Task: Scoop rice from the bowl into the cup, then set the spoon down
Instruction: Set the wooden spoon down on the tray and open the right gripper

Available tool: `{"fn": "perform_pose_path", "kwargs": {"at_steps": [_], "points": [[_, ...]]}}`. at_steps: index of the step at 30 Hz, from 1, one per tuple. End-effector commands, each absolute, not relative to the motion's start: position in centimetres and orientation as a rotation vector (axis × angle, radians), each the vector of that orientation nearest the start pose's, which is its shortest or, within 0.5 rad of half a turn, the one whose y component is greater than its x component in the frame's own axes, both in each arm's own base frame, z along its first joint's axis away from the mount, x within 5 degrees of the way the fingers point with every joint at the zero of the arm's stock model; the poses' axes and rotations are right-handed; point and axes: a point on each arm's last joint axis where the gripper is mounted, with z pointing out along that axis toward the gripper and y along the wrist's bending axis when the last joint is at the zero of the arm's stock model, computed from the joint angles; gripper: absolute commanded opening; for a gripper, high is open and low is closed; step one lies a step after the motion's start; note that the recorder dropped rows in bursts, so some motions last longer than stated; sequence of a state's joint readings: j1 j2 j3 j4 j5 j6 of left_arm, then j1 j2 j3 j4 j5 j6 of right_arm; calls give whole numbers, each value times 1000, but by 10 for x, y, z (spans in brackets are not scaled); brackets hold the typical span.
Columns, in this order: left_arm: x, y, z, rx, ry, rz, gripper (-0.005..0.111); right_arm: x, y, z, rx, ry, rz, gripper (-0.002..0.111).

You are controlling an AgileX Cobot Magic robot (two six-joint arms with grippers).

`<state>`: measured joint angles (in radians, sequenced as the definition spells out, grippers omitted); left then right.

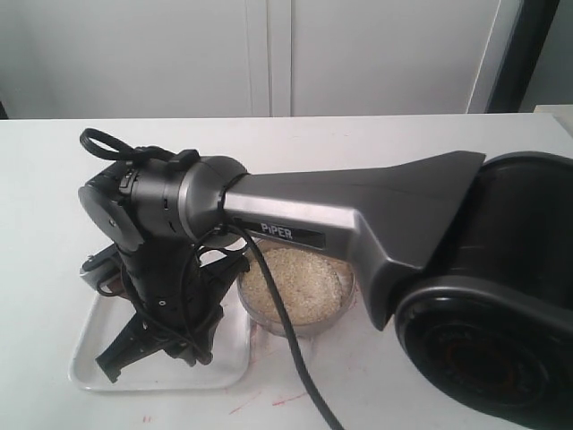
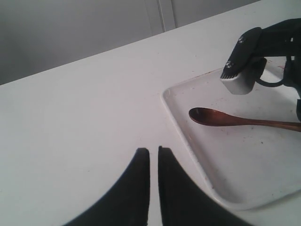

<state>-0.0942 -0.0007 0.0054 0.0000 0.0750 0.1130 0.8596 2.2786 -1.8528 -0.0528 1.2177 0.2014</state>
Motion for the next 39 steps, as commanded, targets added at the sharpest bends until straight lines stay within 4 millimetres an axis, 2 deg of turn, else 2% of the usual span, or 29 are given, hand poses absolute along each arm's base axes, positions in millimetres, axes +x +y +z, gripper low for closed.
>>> {"fn": "perform_pose_path", "kwargs": {"at_steps": [1,9,16,19,33,36,39], "points": [[56,-5,206,160,1552,16,14,304,344,163,-1038,2909,-62,0],[56,-5,206,160,1552,16,14,306,343,163,-1041,2898,-86,1],[56,-5,206,160,1552,16,14,306,343,163,-1041,2898,-86,20],[56,-5,206,160,1552,16,14,306,343,163,-1041,2898,-86,23],[56,-5,206,160,1552,16,14,306,343,163,-1032,2902,-84,23],[56,-5,206,160,1552,16,14,307,344,169,-1026,2888,-70,23],[56,-5,206,160,1552,16,14,310,347,186,-1007,2845,-29,23]]}}
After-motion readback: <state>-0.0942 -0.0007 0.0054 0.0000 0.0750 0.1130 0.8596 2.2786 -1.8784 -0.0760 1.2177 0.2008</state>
